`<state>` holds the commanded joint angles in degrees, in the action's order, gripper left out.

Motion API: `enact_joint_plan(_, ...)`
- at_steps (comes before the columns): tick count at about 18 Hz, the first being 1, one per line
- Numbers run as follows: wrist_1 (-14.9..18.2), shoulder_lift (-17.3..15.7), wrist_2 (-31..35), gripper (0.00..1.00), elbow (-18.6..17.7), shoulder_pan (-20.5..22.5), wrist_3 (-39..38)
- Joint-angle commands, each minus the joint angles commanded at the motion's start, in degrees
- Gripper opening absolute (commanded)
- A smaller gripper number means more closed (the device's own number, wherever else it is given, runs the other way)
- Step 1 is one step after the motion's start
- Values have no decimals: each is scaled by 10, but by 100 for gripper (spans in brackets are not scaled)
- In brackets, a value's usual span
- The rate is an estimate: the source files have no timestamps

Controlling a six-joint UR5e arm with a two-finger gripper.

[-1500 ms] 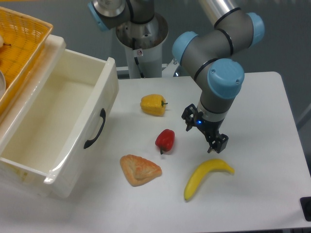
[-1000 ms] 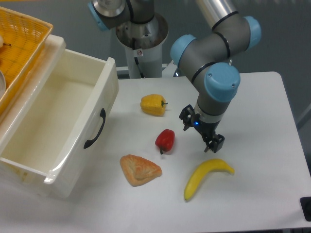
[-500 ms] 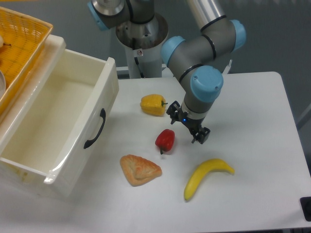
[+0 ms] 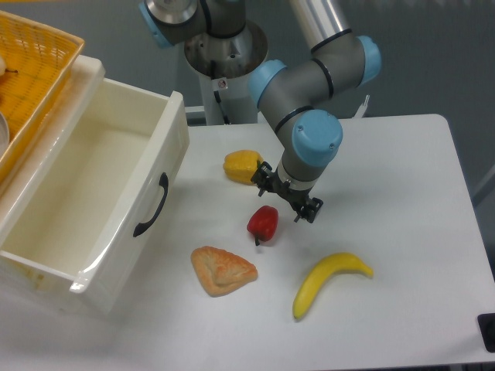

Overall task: Pick up the red pepper
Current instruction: 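Move the open gripper over the red bell pepper and lower it, then close the gripper around the red bell pepper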

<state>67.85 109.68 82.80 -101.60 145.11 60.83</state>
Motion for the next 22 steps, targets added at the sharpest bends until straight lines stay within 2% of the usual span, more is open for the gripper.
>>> enact_joint_plan(6, -15, 26, -1, 100, 4, -11, -27)
enact_joint_plan(22, -40, 59, 2, 100, 1, -26, -44)
